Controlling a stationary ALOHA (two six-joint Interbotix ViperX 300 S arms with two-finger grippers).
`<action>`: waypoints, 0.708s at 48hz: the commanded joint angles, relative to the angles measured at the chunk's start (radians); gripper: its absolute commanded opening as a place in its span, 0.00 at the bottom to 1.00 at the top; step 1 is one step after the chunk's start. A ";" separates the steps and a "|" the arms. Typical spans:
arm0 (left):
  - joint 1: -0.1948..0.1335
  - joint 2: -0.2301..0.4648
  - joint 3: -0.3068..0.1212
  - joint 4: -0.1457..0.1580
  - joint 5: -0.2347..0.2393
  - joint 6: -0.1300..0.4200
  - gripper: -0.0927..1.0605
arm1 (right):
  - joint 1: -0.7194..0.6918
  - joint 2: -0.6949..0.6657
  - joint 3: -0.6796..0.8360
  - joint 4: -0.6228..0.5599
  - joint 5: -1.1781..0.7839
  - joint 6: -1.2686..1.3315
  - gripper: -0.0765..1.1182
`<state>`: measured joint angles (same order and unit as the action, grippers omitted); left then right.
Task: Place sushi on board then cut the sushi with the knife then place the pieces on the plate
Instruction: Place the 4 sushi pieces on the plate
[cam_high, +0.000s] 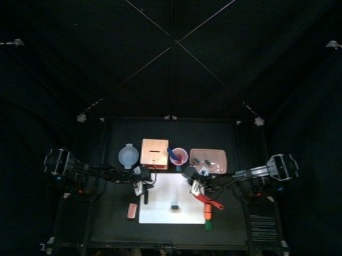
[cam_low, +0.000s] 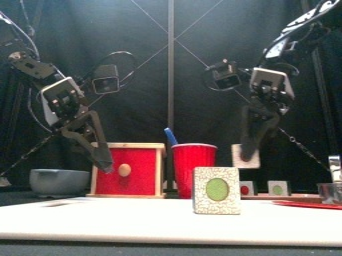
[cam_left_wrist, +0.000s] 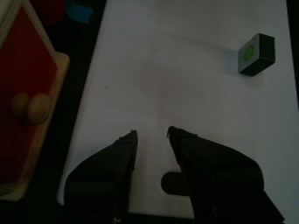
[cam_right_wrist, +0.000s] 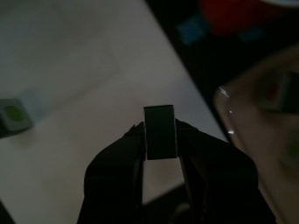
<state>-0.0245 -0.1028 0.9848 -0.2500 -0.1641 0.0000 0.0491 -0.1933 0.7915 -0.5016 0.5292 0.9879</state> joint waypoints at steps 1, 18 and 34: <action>0.003 -0.005 -0.012 0.002 -0.003 0.000 0.73 | -0.071 -0.120 0.060 0.015 0.031 0.002 0.53; 0.006 -0.005 -0.009 0.003 -0.003 0.000 0.73 | -0.311 -0.321 0.268 0.034 0.046 -0.003 0.53; 0.012 -0.005 -0.009 0.003 -0.003 0.002 0.73 | -0.446 -0.305 0.383 0.011 -0.092 -0.006 0.58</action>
<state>-0.0169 -0.1012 0.9848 -0.2485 -0.1626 0.0000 -0.3728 -0.4985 1.1735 -0.4832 0.4801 0.9833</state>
